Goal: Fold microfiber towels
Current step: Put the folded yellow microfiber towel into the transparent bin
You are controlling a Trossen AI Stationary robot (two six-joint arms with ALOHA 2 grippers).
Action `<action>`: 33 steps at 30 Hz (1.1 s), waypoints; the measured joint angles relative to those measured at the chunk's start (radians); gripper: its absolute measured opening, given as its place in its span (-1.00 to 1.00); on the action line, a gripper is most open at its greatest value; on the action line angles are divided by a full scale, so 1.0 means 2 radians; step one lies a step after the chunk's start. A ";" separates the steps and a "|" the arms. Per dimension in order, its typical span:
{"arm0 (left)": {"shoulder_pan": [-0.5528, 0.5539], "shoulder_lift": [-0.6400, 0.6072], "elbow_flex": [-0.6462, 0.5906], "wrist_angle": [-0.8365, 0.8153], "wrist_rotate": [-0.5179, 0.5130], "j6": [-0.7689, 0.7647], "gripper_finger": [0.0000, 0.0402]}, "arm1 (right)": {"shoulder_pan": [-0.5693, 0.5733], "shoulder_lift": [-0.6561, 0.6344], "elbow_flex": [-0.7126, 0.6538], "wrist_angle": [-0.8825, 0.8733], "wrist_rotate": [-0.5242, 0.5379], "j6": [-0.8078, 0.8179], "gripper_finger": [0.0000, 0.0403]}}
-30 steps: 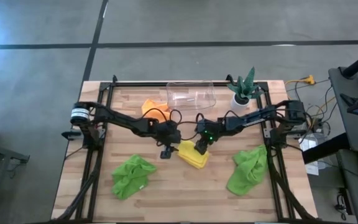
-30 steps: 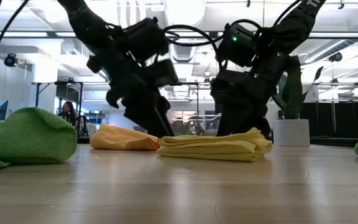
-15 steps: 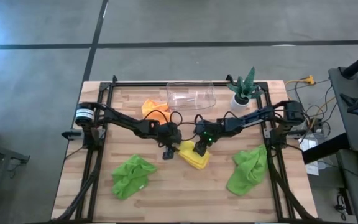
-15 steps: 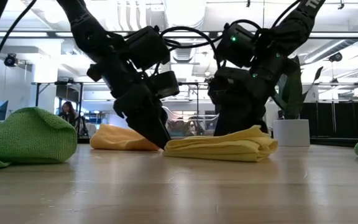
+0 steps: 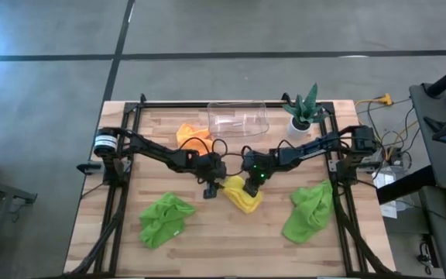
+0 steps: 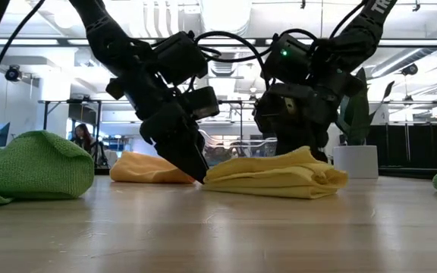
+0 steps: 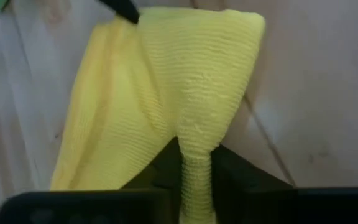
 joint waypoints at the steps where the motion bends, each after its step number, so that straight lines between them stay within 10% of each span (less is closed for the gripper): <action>1: 0.000 0.000 0.000 0.000 0.000 0.000 -0.08 | 0.000 0.000 0.000 -0.001 -0.002 -0.002 -0.79; 20: 0.002 -0.031 -0.002 -0.056 -0.020 -0.013 -0.08 | 0.001 -0.047 0.016 -0.008 0.024 -0.001 -0.95; 33: 0.029 -0.205 -0.001 -0.133 -0.145 -0.007 -0.08 | -0.005 -0.139 0.080 -0.123 0.116 -0.055 -0.96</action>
